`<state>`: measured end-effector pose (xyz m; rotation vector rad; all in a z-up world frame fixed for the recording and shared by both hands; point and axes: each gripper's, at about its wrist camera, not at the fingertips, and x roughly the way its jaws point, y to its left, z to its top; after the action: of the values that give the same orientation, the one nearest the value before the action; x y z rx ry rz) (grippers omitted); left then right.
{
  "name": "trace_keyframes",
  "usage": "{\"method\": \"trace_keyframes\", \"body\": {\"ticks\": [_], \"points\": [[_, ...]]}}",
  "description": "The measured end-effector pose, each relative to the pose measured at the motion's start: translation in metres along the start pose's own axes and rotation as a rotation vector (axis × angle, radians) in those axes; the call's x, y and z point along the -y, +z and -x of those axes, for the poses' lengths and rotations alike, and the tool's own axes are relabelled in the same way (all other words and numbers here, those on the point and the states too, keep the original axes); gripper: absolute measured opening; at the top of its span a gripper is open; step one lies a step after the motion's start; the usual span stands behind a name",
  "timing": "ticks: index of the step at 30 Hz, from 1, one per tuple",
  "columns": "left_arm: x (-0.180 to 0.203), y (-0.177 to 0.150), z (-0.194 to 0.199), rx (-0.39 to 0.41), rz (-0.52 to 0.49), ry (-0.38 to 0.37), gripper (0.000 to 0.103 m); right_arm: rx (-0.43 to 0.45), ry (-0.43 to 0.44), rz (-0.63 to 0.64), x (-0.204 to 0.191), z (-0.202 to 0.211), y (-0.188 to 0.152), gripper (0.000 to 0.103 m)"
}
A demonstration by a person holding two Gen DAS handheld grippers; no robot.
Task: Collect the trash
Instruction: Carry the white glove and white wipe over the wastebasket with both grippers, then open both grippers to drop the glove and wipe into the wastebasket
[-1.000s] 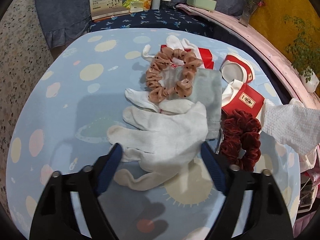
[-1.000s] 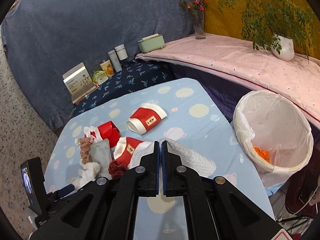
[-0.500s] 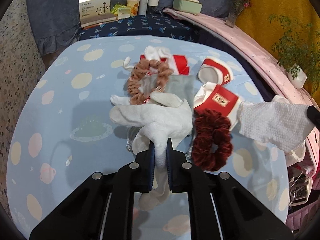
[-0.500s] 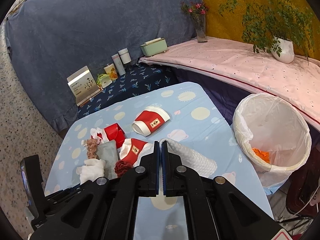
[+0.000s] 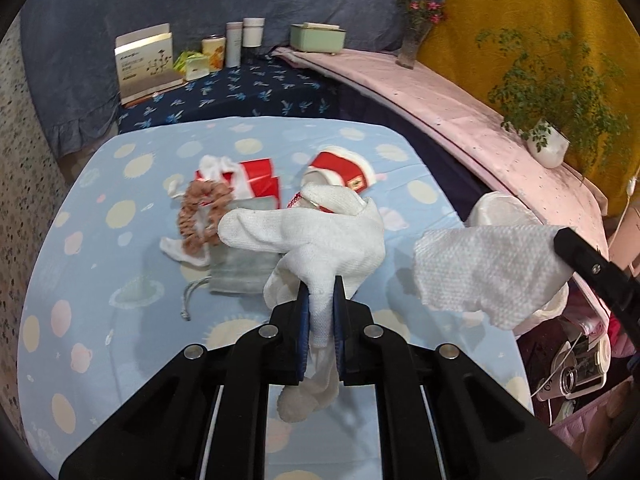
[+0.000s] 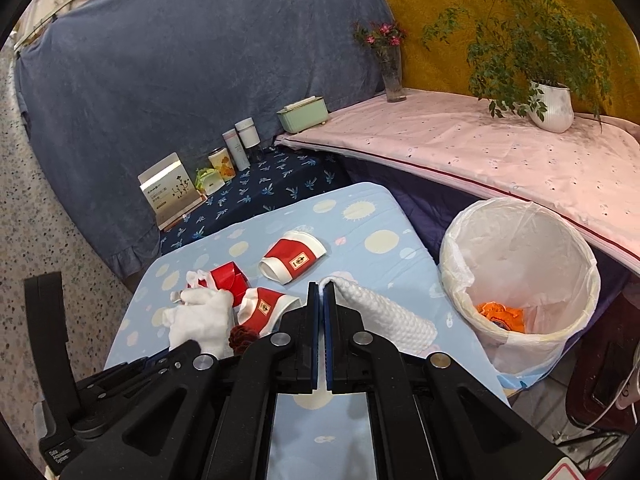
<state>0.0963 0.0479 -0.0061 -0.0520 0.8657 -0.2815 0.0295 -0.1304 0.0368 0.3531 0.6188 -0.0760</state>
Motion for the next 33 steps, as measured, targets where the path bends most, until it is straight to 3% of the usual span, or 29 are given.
{"method": "trace_keyframes", "body": {"ticks": [23, 33], "points": [[0.161, 0.015, -0.044, -0.037, -0.233, -0.138, 0.010, 0.065, -0.145, -0.152, 0.129, 0.024, 0.014, 0.003], [0.236, 0.025, -0.085, -0.105, -0.303, -0.257, 0.011, 0.104, -0.236, -0.213, 0.188, 0.028, 0.031, 0.003]]}}
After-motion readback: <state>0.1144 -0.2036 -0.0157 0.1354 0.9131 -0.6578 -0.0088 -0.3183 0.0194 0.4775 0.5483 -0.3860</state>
